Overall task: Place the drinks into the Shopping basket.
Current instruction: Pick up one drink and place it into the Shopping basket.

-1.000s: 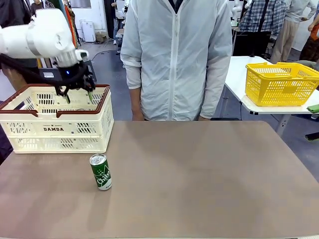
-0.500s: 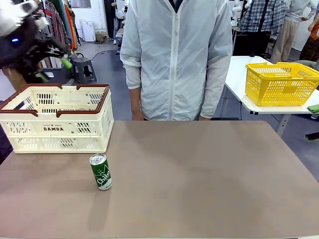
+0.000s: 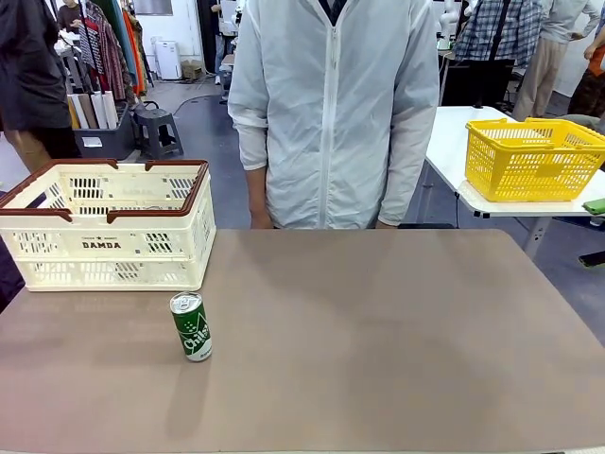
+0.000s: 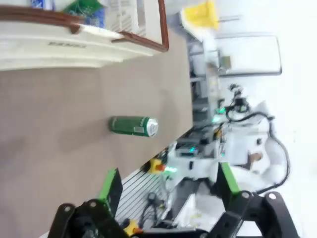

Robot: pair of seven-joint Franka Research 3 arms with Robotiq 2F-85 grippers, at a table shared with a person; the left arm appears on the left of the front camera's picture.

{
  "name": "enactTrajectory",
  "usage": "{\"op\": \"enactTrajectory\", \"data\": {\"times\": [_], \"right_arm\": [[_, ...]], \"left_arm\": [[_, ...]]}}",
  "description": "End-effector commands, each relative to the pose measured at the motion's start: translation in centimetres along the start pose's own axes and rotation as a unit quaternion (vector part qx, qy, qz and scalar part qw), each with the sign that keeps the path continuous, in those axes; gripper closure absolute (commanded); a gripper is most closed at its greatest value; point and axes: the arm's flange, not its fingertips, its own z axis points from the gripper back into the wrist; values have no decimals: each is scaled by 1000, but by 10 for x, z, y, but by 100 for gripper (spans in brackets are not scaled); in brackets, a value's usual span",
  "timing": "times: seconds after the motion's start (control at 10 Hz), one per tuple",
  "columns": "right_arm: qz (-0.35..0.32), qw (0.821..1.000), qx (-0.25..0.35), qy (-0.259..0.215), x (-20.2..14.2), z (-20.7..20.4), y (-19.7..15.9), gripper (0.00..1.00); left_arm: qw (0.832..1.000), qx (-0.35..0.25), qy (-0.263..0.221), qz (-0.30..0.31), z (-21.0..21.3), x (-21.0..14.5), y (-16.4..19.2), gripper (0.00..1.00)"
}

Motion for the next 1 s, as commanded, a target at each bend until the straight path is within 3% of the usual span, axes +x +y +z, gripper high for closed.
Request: {"op": "enactTrajectory", "data": {"times": [0.0, 0.1, 0.9], "right_arm": [[-7, 1000, 0, 2, -1, 1, 5, 0], [-7, 1000, 0, 2, -1, 1, 5, 0], [-7, 1000, 0, 2, -1, 1, 5, 0]], "left_arm": [[999, -34, -40, 6, -12, 7, 9, 0], [1000, 0, 0, 0, 0, 0, 0, 0], [1000, 0, 0, 0, 0, 0, 0, 0]]}}
